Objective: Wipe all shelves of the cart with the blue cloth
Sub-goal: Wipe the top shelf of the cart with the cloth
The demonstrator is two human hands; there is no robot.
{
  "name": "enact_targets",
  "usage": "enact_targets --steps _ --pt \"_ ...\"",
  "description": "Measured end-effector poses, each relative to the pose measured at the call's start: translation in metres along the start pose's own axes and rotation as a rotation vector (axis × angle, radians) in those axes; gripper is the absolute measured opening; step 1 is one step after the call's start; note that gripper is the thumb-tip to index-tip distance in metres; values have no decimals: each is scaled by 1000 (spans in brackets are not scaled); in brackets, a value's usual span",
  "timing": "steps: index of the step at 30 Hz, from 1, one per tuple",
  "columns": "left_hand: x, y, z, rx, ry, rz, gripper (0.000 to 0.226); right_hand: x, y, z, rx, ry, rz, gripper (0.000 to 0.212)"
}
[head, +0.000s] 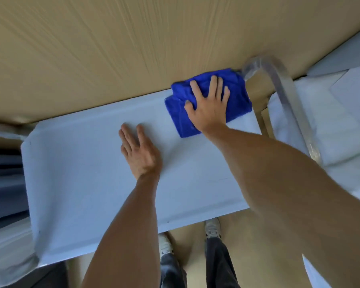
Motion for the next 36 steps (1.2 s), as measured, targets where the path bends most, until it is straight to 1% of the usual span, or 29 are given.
enact_targets --steps 3,5,7,9,11,12,13,14,17,19,20,23,25,27,28,30,32,33,35,36 --pt "-5 -4 -1 29 23 23 46 -7 2 -16 43 26 -21 55" --pt "-6 -6 0 22 23 26 45 -11 0 -53 137 36 -8 54" --pt "-10 -8 -1 19 26 42 46 -18 3 -120 287 5 16 52" --pt "-12 -8 -5 12 41 88 50 -29 13 -199 393 22 -10 53" --pt "-19 -19 -7 -71 68 95 53 -38 18 -247 435 93 -41 56" --pt "-23 -28 -7 -154 98 32 51 -41 19 -257 446 123 -40 57" --pt "-24 -39 -7 -215 125 -33 47 -42 18 -258 452 149 -25 58" --pt "-23 -51 -7 -206 142 -64 44 -40 15 -255 442 163 -26 58" --pt "-7 -71 -10 -15 181 -53 49 -36 5 -232 402 154 -40 59" --pt "2 -63 -15 75 141 -24 48 -33 -8 -217 339 153 -66 59" --pt "6 -62 -15 92 122 -18 48 -33 -15 -200 285 131 -92 58" --pt "11 -62 -8 41 115 -53 47 -30 -41 -121 196 67 -66 57" --pt "17 -65 -8 79 90 -4 46 -23 -49 -60 136 71 -86 60" --pt "22 -64 -6 46 89 -39 46 -15 -47 -12 134 102 -27 62" --pt "24 -62 -5 49 77 -45 46 -11 -46 2 145 85 -11 62" --pt "25 -64 -3 78 57 -21 45 -9 -45 13 168 22 -24 60" --pt "24 -65 -4 60 60 -51 45 -11 -46 3 184 11 9 59" --pt "23 -63 -7 66 63 -51 45 -13 -46 -9 211 16 10 58" --pt "20 -64 -11 113 60 -1 45 -14 -43 -47 298 -41 -12 55" --pt "20 -62 -12 101 77 -3 45 -15 -42 -68 348 -60 -6 53"
Point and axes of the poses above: each hand's wrist, its own z-axis towards the middle knuckle, its own x-axis out of the palm, y = z × x, the point moved 3 cm from there along z, towards the middle knuckle, and after that the axes turned 10 degrees about -x, right-handed, at the moved point
